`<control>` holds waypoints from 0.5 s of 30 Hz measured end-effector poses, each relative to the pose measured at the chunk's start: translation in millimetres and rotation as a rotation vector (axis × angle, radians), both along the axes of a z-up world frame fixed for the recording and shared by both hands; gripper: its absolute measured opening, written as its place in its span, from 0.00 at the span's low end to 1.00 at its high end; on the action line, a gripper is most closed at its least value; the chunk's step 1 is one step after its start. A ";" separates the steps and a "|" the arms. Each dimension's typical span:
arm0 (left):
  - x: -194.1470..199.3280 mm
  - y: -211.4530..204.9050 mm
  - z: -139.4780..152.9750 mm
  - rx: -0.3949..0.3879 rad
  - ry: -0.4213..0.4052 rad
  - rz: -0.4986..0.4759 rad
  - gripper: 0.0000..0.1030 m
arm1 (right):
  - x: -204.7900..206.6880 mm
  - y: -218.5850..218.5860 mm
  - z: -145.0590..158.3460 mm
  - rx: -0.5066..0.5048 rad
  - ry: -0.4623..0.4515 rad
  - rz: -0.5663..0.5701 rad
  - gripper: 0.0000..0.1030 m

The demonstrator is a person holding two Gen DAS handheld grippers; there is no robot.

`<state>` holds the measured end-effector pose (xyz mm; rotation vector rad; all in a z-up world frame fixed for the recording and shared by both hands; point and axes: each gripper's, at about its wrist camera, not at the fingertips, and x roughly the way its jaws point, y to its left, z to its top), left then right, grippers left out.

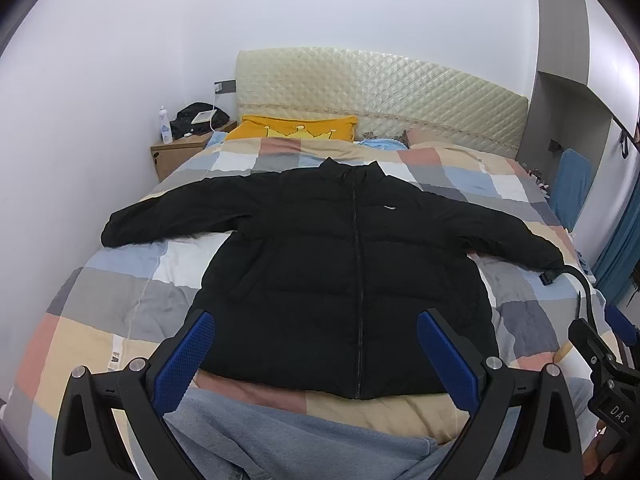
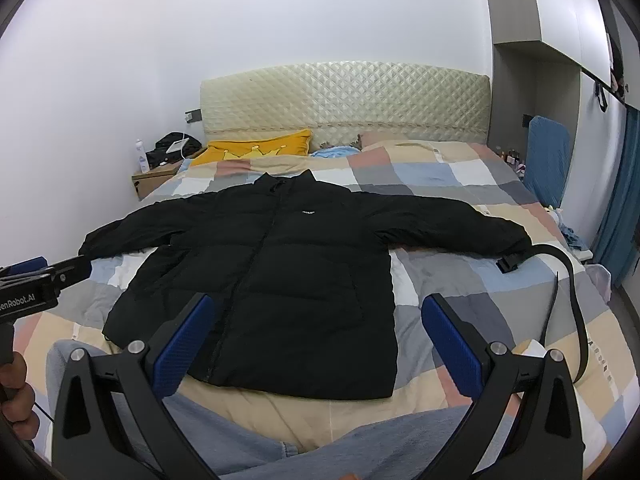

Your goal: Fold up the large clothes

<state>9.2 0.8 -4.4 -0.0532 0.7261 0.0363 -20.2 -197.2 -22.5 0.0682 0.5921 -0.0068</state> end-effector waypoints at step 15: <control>6.6 4.2 -8.4 -0.005 0.027 0.016 0.99 | 2.4 -4.0 -5.2 -0.005 0.004 -0.009 1.00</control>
